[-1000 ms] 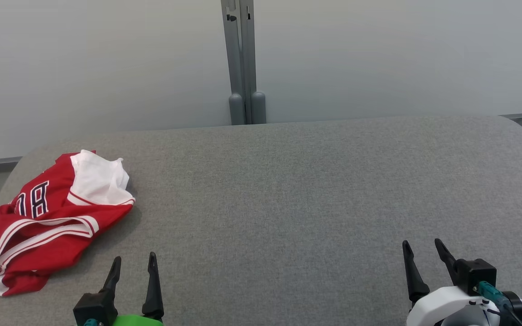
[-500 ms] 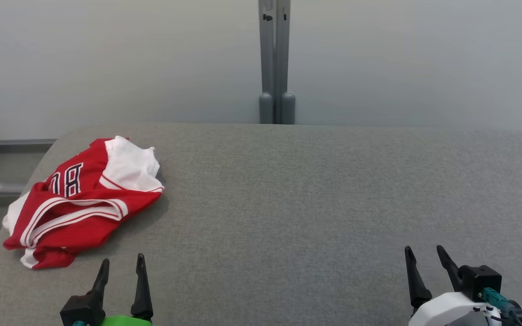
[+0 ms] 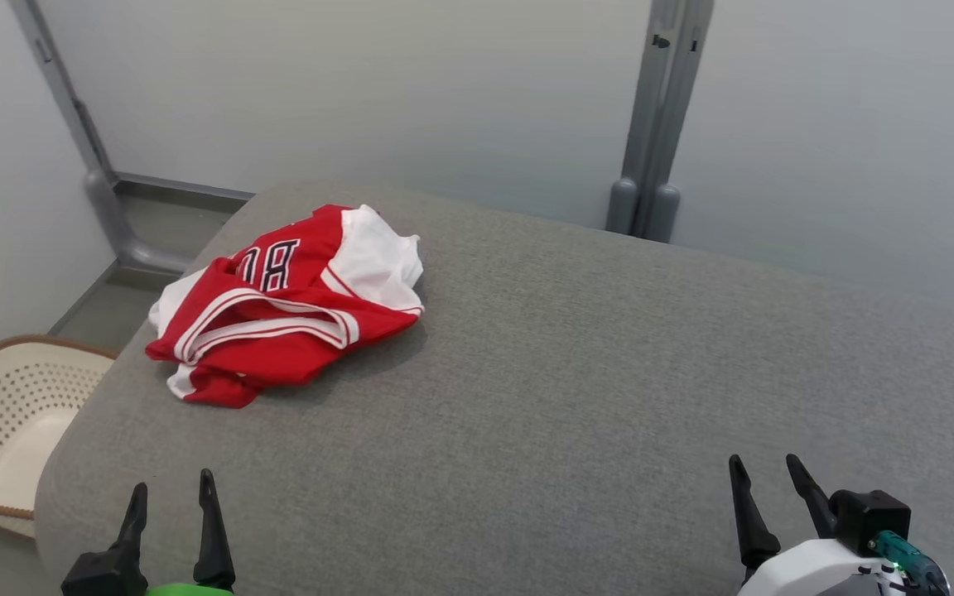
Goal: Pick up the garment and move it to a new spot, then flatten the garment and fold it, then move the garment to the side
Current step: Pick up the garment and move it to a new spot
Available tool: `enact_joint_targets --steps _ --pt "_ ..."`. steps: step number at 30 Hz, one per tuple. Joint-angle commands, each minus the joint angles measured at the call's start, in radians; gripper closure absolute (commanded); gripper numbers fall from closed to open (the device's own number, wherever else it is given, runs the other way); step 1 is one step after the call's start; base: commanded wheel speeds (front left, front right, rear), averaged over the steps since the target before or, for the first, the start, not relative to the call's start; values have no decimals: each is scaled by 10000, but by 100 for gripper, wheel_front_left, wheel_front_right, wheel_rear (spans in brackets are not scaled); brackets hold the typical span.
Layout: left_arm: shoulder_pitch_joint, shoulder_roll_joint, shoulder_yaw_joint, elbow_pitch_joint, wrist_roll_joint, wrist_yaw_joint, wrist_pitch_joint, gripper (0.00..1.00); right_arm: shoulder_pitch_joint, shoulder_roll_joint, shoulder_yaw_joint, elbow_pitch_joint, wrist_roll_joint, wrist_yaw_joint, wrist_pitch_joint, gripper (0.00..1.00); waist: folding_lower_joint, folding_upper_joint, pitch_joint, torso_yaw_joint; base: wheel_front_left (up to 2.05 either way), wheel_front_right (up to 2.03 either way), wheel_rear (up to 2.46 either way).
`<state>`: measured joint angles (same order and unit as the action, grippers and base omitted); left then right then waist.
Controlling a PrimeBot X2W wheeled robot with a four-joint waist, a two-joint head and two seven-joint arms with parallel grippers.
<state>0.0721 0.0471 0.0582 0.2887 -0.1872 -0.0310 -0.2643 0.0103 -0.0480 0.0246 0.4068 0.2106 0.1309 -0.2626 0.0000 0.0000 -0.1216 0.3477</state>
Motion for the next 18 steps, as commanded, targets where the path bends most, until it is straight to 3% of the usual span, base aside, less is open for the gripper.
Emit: enact_joint_targets --steps 1,18 --pt "140 58 98 -89 42 -35 -5 0 -30 -38 56 -12 49 -3 -33 0 0 0 25 823 0 0 0" --pt "181 57 667 -370 -155 80 -5 0 -507 -44 387 169 40 -3 -33 0 0 0 361 1139 0 0 0"
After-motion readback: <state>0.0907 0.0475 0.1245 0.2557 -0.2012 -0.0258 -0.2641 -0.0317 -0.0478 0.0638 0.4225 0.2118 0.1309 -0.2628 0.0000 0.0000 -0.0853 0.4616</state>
